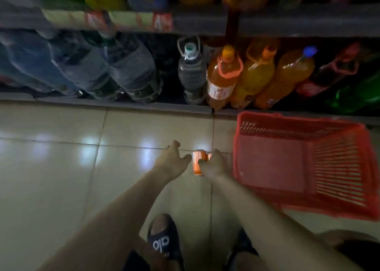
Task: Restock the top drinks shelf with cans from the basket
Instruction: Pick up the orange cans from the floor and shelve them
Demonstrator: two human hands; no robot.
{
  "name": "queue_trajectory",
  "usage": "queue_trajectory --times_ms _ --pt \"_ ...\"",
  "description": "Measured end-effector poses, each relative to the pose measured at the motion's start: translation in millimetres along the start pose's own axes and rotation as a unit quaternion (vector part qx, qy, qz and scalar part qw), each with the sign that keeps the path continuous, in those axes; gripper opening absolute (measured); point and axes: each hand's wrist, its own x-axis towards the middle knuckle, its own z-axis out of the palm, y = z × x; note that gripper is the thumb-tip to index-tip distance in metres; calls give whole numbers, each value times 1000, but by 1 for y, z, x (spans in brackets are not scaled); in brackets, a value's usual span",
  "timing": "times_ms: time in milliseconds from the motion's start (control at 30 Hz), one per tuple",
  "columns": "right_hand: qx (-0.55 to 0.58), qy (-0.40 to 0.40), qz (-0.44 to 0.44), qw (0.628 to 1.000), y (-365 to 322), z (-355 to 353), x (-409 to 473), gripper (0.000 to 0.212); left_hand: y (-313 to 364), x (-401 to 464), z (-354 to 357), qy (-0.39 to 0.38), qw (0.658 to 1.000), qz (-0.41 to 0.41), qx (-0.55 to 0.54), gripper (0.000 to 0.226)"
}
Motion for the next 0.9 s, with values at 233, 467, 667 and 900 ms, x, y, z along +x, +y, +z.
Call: queue_trajectory --times_ms 233,467,667,900 --pt "42 102 71 991 86 91 132 59 -76 147 122 -38 997 -48 -47 79" --pt "99 167 120 974 120 118 182 56 -90 190 178 -97 978 -60 -173 99" --pt "119 171 81 975 138 122 191 64 -92 200 197 -54 976 -48 -204 101" --pt "142 163 70 974 139 122 192 56 -98 199 189 -61 983 -48 -165 82"
